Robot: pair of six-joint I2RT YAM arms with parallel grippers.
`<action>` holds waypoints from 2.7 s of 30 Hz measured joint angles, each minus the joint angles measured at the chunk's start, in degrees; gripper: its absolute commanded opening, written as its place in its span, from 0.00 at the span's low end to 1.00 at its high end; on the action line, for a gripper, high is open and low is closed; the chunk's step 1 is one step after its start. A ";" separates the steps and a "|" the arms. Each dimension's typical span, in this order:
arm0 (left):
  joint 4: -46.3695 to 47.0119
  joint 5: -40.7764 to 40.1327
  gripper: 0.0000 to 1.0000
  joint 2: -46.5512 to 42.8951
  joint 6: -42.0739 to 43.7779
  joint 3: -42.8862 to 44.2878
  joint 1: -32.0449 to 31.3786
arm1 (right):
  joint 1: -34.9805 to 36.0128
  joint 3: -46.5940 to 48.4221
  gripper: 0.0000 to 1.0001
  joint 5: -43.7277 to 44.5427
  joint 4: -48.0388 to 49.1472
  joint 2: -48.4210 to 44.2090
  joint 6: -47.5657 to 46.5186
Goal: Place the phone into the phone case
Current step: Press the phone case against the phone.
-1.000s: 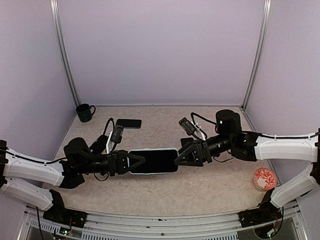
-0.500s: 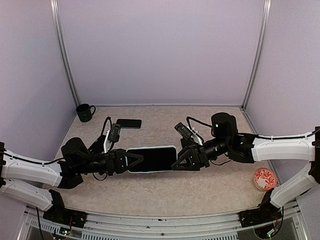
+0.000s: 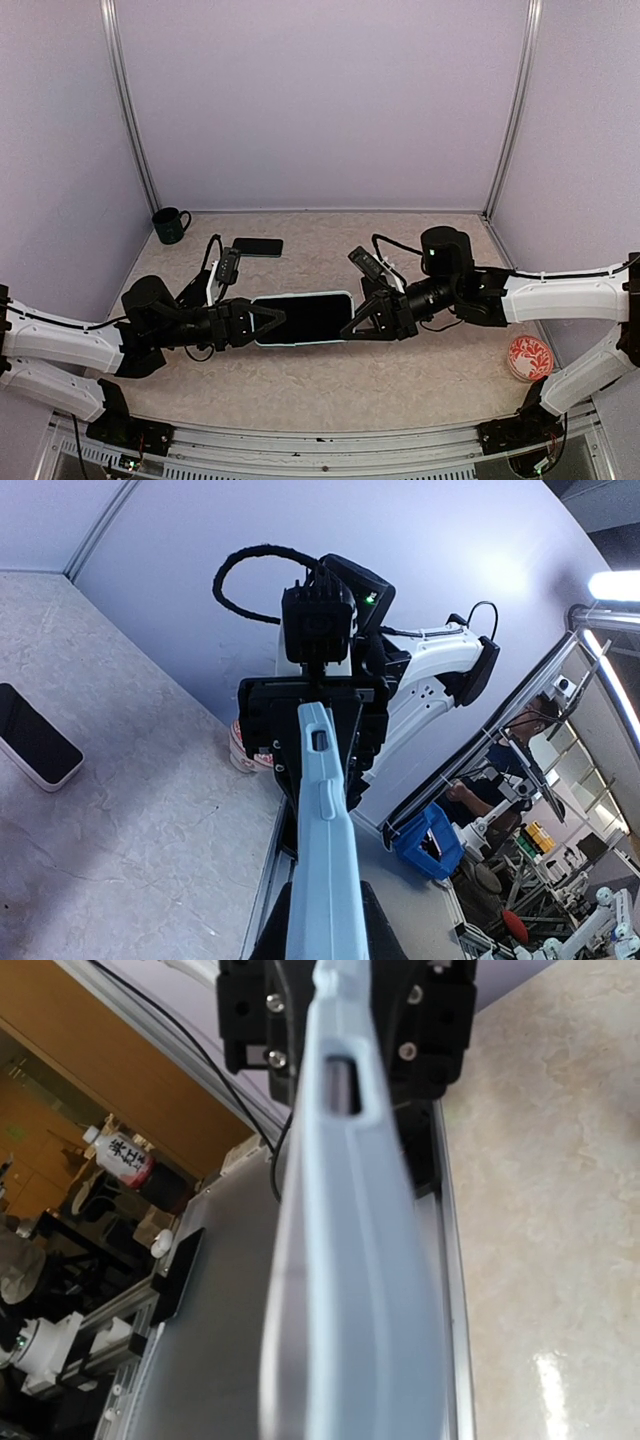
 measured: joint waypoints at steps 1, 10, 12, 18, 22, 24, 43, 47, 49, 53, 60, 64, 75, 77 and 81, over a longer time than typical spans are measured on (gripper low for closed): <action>0.00 -0.02 0.00 0.00 0.02 -0.07 0.00 | 0.02 0.09 0.00 0.17 -0.37 0.00 -0.28; -1.64 -0.28 0.00 -0.48 1.36 -0.39 0.22 | 0.63 2.49 0.48 4.35 -9.42 -1.05 -4.24; -2.67 -0.39 0.00 -0.98 1.77 -0.39 0.22 | 0.63 2.49 0.43 4.70 -9.75 -1.99 -4.20; -3.43 -0.33 0.00 -2.34 2.62 -0.39 0.20 | 0.63 3.23 0.09 5.27 -10.45 -3.34 -3.19; -3.39 -0.02 0.00 -2.82 2.71 -0.44 0.17 | 0.61 3.28 0.00 5.14 -10.21 -3.37 -2.84; -3.48 -0.15 0.00 -3.10 2.71 -0.52 0.15 | 0.59 3.19 0.00 4.87 -9.75 -3.37 -2.86; -0.48 0.76 0.00 -4.72 2.71 -2.03 0.07 | -1.38 -6.23 0.43 -4.79 11.23 -10.38 8.20; -1.73 -0.20 0.00 -4.59 2.75 -3.06 1.07 | -1.60 -4.63 0.61 -5.99 9.68 -12.17 6.32; -2.10 -0.17 0.00 -4.59 2.73 -3.10 1.07 | -1.68 -2.21 0.66 -3.78 4.92 -11.28 3.67; -2.10 0.02 0.00 -4.59 2.75 -3.08 1.07 | -1.68 1.57 0.69 1.92 -2.67 -7.72 -0.24; -2.10 0.98 0.00 -4.48 2.73 -3.10 1.07 | -1.68 2.67 0.71 9.11 -9.27 -5.44 -3.63; -2.05 1.57 0.00 -4.02 2.73 -3.08 1.07 | -1.68 4.98 0.70 10.08 -10.12 -3.56 -4.63; -2.05 1.77 0.00 -1.27 2.64 -3.08 0.48 | -1.68 6.27 0.00 6.34 -9.81 0.52 -4.33; -2.36 1.57 0.00 -1.27 2.69 -3.08 0.48 | -1.68 6.54 0.00 5.27 -10.16 0.59 -4.42; -2.36 1.33 0.00 -1.29 2.75 -3.04 0.42 | -1.68 6.91 0.00 4.15 -10.34 0.90 -4.57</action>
